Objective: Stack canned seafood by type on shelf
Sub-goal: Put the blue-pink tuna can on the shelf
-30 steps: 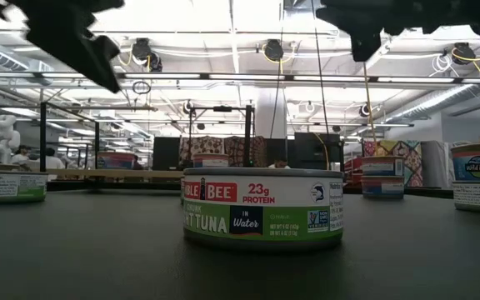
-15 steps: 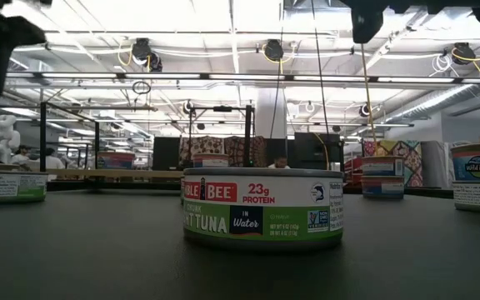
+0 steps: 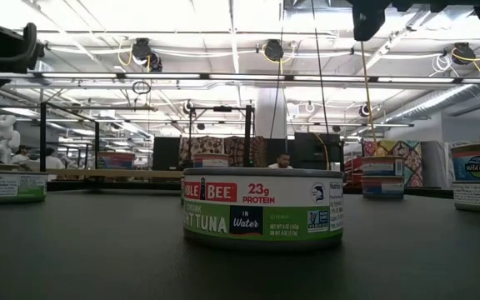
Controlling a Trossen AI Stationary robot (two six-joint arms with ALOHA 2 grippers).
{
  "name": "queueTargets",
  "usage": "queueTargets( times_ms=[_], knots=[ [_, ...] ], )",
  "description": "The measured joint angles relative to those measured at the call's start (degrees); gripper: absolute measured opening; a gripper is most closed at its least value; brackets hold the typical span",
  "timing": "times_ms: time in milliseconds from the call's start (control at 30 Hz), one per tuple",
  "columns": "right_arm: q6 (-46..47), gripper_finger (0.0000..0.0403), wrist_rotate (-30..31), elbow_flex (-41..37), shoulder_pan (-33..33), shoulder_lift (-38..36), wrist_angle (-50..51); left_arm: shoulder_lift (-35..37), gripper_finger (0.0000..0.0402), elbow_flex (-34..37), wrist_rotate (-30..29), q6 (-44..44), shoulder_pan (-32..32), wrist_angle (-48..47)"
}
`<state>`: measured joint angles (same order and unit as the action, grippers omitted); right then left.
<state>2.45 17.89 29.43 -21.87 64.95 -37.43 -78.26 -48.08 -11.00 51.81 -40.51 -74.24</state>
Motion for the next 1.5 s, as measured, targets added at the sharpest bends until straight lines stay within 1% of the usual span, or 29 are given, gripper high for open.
queueTargets(
  times_ms=[233, 367, 567, 700, 800, 1033, 1133, 1233, 1333, 1433, 1500],
  knots=[
    [-0.1, 0.0105, 0.0, 0.0, 0.0, 0.0, 0.0, 0.0, 0.0193, 5.0, -0.8, 2.1, 0.0, 0.3],
    [-0.1, 0.0105, 0.0, 0.0, 0.0, 0.0, 0.0, 0.0, 0.0193, 7.7, -0.8, 3.3, 0.0, 3.8],
    [-0.1, 0.0105, 0.2, 0.0, 0.0, 0.0, 0.2, -0.1, 0.0190, 8.8, -0.6, 3.4, 0.0, 5.0],
    [1.6, 0.0105, 0.4, 0.0, 0.2, 0.1, 5.2, -0.1, 0.0166, 10.2, -0.4, 3.3, 0.0, 5.6],
    [4.1, 0.0105, 0.4, 0.0, 1.3, 2.3, 7.7, 0.0, 0.0145, 10.8, -0.8, 3.3, 0.0, 6.2],
    [4.6, 0.0105, -0.5, 0.2, 4.6, 11.4, 1.1, 0.0, 0.0112, 10.8, -1.1, 3.3, 0.0, 6.3],
    [4.5, 0.0105, -0.6, 2.5, 5.7, 14.4, 1.1, 0.0, 0.0100, 10.8, -1.2, 3.3, 0.0, 6.3],
    [4.3, 0.0105, -3.0, 5.7, 6.4, 17.0, 1.8, 0.0, 0.0081, 10.8, -1.2, 3.2, 0.0, 6.3],
    [4.0, 0.0105, -4.9, 9.3, 6.5, 19.1, 5.2, 0.0, 0.0053, 10.9, -2.8, 3.0, 0.0, 5.9],
    [3.5, 0.0105, -5.0, 12.6, 6.5, 20.8, 9.1, 0.0, 0.0019, 10.9, -3.6, 2.8, 0.1, 5.6],
    [3.5, 0.0105, -5.0, 14.4, 6.4, 21.9, 11.5, 0.0, 0.0006, 10.7, -3.8, 2.8, 0.0, 5.4]
  ],
)
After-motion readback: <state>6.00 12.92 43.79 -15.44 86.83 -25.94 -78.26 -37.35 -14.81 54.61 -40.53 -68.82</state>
